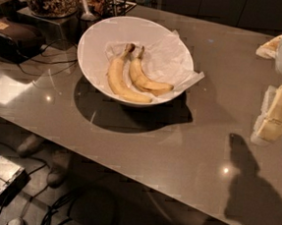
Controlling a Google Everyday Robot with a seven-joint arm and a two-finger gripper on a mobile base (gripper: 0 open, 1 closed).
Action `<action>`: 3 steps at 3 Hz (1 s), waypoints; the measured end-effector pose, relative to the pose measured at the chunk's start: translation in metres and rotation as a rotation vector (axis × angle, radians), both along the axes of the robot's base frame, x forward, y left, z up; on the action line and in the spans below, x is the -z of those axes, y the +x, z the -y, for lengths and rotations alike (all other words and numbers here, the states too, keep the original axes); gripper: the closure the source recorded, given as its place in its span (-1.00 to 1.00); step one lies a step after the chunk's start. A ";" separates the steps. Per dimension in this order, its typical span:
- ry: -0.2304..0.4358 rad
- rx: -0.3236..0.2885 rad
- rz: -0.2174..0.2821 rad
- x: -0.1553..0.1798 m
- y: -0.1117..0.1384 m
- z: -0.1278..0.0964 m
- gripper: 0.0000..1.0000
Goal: Pick banana from white bowl
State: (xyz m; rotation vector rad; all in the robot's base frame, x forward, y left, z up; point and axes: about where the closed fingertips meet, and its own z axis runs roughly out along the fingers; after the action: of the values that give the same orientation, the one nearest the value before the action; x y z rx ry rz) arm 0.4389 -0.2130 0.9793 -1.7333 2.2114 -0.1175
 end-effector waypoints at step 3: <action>0.079 0.133 -0.088 0.006 0.048 -0.031 -1.00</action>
Offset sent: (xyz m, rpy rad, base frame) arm 0.0388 0.0305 -0.0107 0.0979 0.0806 -0.1554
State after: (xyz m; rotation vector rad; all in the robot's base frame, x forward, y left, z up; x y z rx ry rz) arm 0.4873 -0.1818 0.9731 -1.5777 2.3608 0.0149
